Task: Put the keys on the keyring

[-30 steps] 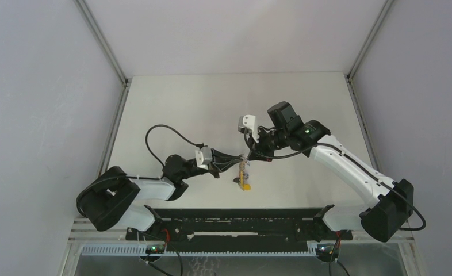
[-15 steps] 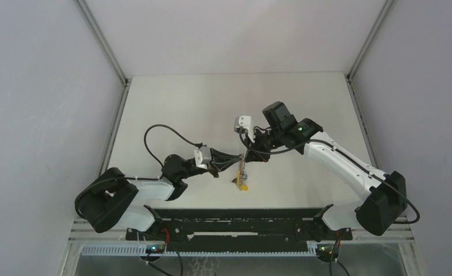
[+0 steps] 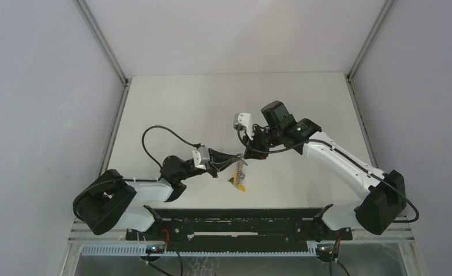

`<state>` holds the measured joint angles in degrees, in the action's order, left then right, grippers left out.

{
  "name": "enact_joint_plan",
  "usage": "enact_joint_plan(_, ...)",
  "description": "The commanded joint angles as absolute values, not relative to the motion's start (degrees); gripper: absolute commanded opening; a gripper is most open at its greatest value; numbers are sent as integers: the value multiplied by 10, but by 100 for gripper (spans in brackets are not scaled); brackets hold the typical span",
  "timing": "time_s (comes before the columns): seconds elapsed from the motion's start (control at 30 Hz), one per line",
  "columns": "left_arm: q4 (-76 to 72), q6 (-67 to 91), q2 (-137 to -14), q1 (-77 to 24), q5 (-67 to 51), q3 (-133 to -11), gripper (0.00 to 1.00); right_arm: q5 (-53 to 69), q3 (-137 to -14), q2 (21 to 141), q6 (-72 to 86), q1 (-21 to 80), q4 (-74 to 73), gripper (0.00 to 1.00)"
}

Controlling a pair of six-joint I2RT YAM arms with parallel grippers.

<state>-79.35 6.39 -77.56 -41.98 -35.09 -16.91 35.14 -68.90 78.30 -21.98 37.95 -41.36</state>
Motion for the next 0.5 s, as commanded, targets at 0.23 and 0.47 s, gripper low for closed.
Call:
enact_joint_plan(0.23, -848, 62, -737, -391, -263, -134, 0, 106, -642, 613, -137, 390, -363, 31)
enact_joint_plan(0.47, -840, 95, -735, -361, -194, -122, 0, 50, -578, 496, -90, 375, -313, 40)
